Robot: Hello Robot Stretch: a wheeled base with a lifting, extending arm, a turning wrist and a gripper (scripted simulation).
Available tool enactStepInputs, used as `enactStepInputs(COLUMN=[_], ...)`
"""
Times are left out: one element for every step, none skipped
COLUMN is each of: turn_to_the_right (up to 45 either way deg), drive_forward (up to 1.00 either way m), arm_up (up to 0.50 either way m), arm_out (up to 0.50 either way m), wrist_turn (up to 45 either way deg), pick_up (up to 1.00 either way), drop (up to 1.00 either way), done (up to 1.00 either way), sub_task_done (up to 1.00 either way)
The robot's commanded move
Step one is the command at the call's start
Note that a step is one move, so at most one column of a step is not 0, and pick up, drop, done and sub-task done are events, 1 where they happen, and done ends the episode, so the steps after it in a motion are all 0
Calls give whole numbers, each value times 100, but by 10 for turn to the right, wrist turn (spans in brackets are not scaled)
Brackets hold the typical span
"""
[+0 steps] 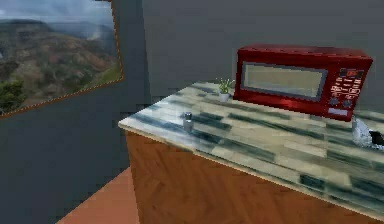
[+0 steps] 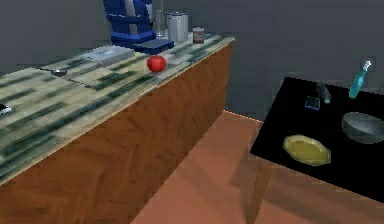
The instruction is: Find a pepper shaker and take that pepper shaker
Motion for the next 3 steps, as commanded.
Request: enactStepInputs(turn_to_the_right=[90,0,-450], drive_forward=[0,40,0], arm_up=[0,0,0], arm_out=[0,0,0], wrist_turn=[0,0,0], pick_up=[0,0,0], drop=[0,0,0], done=[0,0,0], sub_task_done=[0,0,0])
